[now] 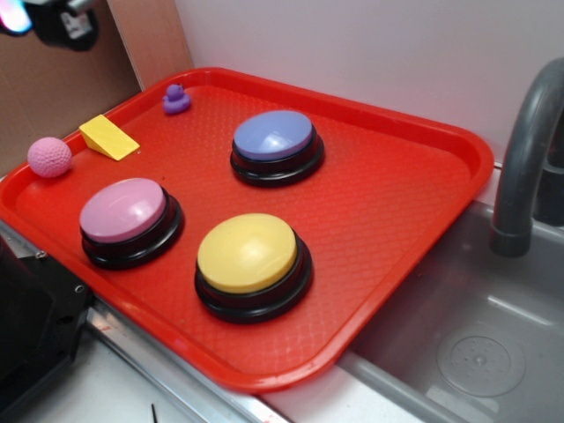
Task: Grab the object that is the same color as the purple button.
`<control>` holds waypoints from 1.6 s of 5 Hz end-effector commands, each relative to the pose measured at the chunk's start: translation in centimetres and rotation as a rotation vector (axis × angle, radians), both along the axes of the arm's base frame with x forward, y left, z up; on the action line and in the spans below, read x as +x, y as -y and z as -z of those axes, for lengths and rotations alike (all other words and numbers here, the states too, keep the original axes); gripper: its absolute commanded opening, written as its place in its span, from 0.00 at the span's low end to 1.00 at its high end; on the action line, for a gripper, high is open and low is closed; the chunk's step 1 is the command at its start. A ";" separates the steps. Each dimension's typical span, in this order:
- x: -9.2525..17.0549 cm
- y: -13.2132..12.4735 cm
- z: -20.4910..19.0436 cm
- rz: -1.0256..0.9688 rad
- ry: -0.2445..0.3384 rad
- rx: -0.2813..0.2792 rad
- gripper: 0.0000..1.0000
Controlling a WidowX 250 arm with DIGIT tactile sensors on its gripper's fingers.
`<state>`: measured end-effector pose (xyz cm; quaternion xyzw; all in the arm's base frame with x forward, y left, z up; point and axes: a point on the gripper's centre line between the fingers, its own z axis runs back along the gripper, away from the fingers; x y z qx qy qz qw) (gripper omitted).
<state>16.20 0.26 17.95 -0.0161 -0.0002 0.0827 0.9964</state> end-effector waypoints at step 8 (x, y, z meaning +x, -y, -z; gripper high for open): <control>9.1 -12.8 7.2 -0.465 0.285 0.120 1.00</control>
